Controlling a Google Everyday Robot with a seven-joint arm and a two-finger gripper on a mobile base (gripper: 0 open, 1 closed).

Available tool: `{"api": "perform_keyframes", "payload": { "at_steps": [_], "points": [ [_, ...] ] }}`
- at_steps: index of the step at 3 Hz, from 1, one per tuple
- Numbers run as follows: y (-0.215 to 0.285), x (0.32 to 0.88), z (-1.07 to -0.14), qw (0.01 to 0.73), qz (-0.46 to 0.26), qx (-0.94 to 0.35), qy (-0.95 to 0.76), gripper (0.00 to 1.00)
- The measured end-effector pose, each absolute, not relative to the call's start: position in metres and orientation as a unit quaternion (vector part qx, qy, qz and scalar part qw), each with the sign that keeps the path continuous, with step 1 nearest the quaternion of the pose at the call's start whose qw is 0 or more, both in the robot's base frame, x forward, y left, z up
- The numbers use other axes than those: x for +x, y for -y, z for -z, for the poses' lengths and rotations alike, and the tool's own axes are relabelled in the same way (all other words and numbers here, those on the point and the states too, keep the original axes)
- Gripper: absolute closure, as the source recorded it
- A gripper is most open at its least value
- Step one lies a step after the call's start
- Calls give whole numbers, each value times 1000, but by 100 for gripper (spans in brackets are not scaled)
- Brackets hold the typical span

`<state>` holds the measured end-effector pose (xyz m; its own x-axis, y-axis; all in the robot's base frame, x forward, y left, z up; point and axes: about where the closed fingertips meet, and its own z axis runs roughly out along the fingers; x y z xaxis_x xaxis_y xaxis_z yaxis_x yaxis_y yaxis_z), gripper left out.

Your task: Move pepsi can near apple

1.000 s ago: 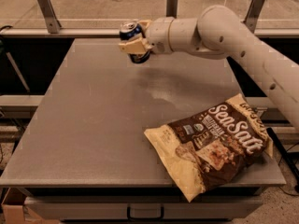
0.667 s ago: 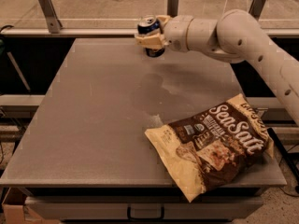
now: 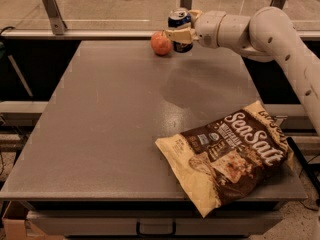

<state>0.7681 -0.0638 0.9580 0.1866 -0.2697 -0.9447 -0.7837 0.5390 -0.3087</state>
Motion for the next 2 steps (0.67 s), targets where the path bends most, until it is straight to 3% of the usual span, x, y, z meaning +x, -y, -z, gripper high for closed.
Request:
{"api": "perform_keyframes", "payload": {
  "at_steps": [1,2],
  "points": [
    [82,790,-945,616,-214,-424,-628,100],
    [89,803,-935,604,-233,-412,-641,83]
  ]
}}
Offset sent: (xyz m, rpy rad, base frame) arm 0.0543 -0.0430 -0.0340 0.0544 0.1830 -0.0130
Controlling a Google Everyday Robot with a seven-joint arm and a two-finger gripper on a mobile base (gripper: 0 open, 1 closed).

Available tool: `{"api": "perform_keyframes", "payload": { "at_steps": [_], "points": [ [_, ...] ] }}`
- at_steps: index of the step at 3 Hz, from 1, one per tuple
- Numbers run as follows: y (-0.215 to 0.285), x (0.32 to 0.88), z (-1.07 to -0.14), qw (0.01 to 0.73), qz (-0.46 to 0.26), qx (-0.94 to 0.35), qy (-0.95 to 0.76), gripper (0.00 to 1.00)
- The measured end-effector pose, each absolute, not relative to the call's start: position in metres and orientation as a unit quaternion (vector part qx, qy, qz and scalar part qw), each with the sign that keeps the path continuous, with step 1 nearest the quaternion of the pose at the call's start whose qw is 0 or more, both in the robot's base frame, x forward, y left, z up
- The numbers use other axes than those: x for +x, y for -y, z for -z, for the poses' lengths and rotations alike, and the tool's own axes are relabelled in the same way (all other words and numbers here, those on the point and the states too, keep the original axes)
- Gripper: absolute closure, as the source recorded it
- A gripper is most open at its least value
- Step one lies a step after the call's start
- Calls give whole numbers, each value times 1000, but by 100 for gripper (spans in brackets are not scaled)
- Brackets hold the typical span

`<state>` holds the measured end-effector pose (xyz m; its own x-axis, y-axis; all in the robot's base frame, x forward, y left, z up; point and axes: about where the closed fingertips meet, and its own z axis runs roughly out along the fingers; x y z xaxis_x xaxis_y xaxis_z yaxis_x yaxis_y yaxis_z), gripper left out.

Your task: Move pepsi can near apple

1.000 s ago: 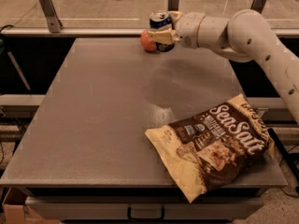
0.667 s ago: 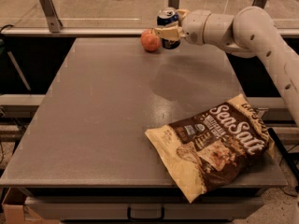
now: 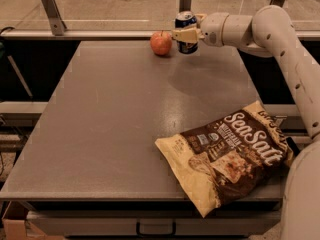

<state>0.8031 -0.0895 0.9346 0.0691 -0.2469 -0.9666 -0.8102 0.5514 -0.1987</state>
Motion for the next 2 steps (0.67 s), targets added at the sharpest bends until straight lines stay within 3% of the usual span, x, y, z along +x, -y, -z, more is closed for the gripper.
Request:
{"api": "perform_keyframes", "payload": {
  "at_steps": [2],
  "points": [
    [88,818,-912,601,-270,-391,-642,37]
  ]
}}
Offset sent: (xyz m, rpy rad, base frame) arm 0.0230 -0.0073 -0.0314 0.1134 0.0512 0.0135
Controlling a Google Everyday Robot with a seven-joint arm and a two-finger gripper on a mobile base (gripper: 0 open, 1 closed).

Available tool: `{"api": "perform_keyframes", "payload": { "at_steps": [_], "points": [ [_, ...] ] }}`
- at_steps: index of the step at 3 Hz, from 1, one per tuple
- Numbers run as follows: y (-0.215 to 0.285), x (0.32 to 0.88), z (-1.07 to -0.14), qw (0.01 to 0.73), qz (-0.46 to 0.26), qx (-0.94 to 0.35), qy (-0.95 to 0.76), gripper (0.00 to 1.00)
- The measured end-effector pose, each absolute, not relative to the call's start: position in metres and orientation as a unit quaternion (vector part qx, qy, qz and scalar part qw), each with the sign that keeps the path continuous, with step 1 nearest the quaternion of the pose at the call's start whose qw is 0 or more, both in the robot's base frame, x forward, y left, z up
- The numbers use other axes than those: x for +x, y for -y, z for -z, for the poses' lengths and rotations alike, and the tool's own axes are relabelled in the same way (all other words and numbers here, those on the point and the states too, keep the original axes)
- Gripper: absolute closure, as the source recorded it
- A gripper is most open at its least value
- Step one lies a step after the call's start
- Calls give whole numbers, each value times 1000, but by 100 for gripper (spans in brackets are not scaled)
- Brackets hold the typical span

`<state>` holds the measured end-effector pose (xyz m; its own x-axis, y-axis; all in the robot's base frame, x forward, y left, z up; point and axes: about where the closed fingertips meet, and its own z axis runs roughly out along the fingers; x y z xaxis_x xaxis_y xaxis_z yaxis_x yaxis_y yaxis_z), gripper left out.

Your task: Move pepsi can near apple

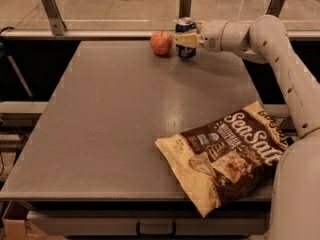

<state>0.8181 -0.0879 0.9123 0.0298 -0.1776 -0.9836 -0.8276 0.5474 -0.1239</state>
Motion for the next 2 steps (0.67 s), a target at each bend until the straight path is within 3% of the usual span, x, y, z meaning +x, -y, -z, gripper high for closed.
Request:
{"api": "perform_keyframes", "payload": {
  "at_steps": [1,2],
  "points": [
    [88,823,-904,607,-278,-384,-638,14],
    [89,824,-899,611,-282,-378,-636,0]
  ]
}}
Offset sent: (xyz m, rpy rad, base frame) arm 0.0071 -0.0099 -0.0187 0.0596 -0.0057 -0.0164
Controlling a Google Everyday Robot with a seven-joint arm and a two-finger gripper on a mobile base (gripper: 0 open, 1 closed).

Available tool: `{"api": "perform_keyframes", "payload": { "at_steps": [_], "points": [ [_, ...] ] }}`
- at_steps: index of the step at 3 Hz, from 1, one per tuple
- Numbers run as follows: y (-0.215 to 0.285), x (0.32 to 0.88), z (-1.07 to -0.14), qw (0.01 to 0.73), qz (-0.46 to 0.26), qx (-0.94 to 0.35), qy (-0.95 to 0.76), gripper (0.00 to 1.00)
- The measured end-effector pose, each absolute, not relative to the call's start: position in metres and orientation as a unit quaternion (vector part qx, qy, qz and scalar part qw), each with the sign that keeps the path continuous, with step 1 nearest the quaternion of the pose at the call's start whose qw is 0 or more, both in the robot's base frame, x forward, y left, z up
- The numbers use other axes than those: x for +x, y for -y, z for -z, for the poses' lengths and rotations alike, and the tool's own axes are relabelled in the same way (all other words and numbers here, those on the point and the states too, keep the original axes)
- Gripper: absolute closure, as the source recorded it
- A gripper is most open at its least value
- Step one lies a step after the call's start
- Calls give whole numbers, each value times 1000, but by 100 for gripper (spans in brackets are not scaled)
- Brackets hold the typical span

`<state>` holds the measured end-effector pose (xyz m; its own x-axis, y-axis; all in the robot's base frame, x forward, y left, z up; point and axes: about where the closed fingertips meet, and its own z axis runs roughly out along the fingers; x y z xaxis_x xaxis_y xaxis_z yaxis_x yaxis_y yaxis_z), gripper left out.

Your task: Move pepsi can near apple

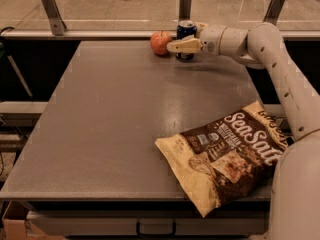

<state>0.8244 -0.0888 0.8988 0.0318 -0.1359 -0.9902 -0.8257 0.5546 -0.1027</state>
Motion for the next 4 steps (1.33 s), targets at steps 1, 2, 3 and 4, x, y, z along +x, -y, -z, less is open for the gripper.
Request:
{"api": "perform_keyframes", "payload": {
  "at_steps": [1,2,3,4],
  "points": [
    [90,823,-898,614,-283,-374,-635,0],
    [106,804,-916,619,-251,-377,-642,0],
    [118,764,-959,621,-195,-395,-648,0],
    [154,703,-997,613,-103,-405,-671,0]
  ]
}}
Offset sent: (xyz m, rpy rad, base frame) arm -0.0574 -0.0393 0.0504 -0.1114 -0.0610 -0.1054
